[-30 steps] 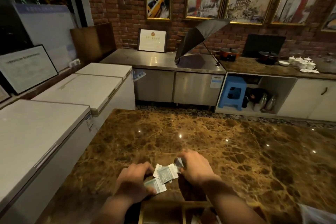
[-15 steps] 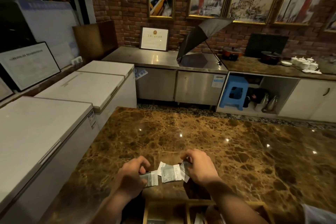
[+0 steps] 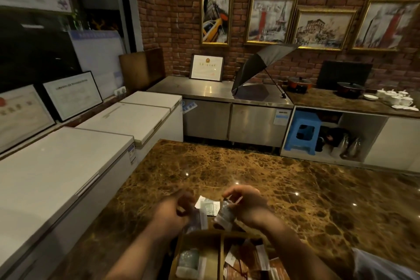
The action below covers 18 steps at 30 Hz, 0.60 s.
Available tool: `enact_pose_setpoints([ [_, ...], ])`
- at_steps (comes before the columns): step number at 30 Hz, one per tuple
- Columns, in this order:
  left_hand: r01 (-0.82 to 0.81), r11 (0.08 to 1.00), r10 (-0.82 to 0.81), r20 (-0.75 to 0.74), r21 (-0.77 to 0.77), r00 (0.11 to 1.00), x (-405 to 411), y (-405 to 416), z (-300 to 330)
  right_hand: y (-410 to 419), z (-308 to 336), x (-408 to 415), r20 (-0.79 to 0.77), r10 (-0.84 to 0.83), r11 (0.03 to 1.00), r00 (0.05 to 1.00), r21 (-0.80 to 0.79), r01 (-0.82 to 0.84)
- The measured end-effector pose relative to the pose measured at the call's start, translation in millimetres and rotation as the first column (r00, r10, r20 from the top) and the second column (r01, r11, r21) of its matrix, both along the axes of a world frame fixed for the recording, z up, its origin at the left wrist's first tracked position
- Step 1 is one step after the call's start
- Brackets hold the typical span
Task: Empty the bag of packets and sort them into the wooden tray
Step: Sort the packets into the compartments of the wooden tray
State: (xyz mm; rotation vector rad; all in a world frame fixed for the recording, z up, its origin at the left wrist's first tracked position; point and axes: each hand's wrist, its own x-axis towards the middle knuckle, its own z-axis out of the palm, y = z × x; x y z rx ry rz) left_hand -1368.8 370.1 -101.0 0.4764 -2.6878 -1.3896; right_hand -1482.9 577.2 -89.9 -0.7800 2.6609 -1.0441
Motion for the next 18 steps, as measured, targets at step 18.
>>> enact_pose_setpoints([
  [18, 0.142, 0.926, -0.14, 0.032, -0.35, 0.99, 46.1, 24.8, -23.4, -16.3, -12.8, 43.5, 0.243, 0.091, 0.996, 0.966, -0.026, -0.087],
])
